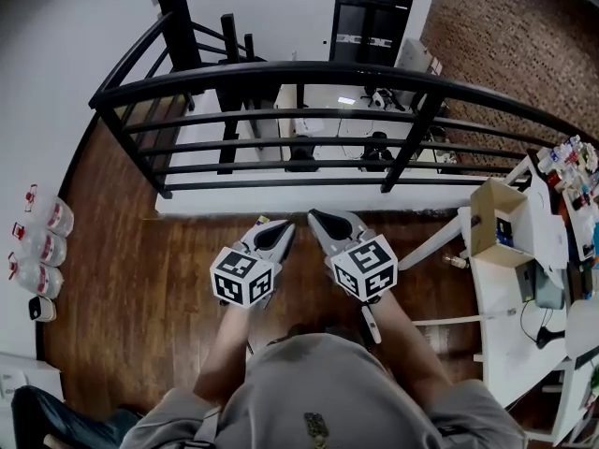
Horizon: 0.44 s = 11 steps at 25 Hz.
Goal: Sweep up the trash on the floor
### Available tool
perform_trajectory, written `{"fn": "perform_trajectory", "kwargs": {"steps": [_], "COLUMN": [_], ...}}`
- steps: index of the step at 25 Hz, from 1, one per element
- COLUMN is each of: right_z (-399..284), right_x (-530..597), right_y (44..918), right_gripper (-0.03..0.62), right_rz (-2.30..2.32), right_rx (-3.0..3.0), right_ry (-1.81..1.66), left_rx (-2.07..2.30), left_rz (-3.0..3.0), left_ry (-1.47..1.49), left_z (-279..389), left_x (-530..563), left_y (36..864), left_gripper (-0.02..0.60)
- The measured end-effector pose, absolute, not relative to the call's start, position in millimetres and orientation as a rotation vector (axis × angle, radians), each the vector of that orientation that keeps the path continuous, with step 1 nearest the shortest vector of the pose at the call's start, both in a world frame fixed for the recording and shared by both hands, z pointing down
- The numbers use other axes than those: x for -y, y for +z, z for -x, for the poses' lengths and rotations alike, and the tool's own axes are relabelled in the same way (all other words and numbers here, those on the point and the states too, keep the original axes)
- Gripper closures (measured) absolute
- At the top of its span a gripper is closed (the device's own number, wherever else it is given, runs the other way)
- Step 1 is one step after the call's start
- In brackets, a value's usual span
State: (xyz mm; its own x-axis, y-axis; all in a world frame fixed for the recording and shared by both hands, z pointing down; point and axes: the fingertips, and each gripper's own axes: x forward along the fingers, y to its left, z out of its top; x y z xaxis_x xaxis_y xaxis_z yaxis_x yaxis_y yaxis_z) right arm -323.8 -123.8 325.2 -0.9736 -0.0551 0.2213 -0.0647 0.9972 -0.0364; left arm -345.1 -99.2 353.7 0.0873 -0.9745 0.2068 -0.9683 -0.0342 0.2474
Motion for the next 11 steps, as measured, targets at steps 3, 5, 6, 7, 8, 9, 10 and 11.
{"fn": "perform_trajectory", "kwargs": {"steps": [3,5,6,7,8,9,10,11], "right_z": [324.5,324.8,325.7,326.7,327.4,327.8,328.0,328.1], "right_x": [121.9,122.2,122.2,121.9,121.6,121.3,121.0,120.8], "right_y": [325.1,323.9,322.8,321.8,321.0,320.5,320.0,319.6], "right_gripper": [0.594,0.594,0.594,0.594,0.594,0.594,0.594,0.594], "right_rz": [-0.083,-0.082,-0.082,-0.081,-0.083,-0.085,-0.087,-0.09], "right_rx": [2.919,2.923,2.926,2.928,2.93,2.931,2.932,2.934], "right_ry": [0.063,0.063,0.063,0.062,0.062,0.063,0.064,0.065], "left_rx": [1.925,1.924,1.923,1.922,1.92,1.918,1.916,1.914], "left_rz": [-2.055,-2.061,-2.064,-2.067,-2.069,-2.07,-2.071,-2.072], "left_ry": [-0.018,-0.015,-0.013,-0.011,-0.008,-0.004,0.0,0.004], "left_z": [344.0,343.2,343.6,344.1,344.6,344.9,345.0,345.1], "left_x": [97.6,98.0,98.1,97.8,97.4,96.8,96.3,95.7], "left_y": [352.7,351.7,350.8,349.9,349.4,349.1,348.9,348.7], "left_gripper": [0.577,0.577,0.577,0.577,0.577,0.577,0.577,0.577]}}
